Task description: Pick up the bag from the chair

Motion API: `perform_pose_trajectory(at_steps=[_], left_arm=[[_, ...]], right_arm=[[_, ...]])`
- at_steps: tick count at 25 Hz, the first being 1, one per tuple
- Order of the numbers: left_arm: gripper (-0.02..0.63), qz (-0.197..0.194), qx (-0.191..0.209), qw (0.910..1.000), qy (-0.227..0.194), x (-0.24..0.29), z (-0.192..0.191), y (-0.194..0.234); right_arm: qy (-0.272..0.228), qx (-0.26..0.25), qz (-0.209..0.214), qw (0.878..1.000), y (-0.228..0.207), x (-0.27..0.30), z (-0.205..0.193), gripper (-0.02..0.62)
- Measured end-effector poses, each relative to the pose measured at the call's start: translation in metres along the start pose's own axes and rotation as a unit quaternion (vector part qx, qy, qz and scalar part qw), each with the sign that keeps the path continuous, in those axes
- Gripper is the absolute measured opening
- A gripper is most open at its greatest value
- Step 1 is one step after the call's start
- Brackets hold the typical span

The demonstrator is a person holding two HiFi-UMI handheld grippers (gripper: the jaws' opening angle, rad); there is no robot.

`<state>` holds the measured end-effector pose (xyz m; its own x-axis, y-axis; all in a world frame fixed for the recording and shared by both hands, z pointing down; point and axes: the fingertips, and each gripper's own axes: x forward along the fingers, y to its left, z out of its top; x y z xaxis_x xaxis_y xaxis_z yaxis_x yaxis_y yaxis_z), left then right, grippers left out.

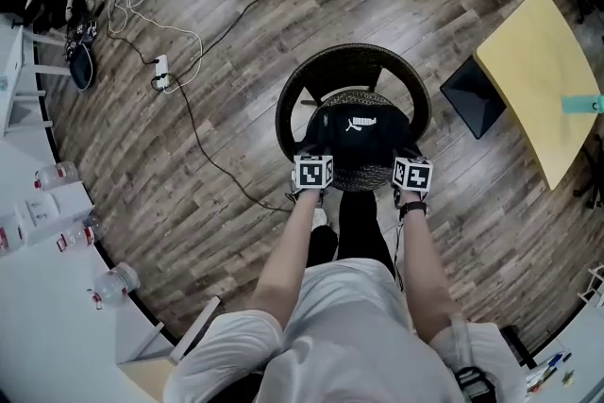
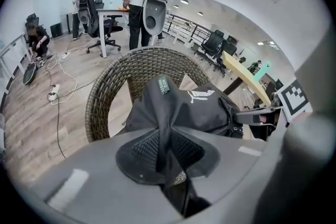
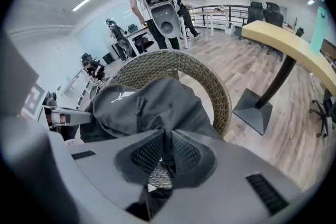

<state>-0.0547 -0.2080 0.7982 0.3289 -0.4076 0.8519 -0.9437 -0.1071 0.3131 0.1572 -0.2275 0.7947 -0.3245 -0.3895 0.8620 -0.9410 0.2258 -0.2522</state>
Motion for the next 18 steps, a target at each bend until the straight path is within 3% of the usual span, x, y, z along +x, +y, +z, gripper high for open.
perform_pose_trajectory(at_steps=[8, 18], left_arm=[[0.060, 0.001, 0.012, 0.9974, -0.071, -0.065, 0.039, -0.004], [0.058, 0.003, 0.045, 0.9838, -0.173, -0.158, 0.088, -0.010]], right_arm=[[-0.064, -0.011, 0.001, 0.998, 0.034, -0.053, 0.038, 0.044], [-0.165, -0.039, -0.002, 0.985, 0.086, -0.136, 0.087, 0.041]])
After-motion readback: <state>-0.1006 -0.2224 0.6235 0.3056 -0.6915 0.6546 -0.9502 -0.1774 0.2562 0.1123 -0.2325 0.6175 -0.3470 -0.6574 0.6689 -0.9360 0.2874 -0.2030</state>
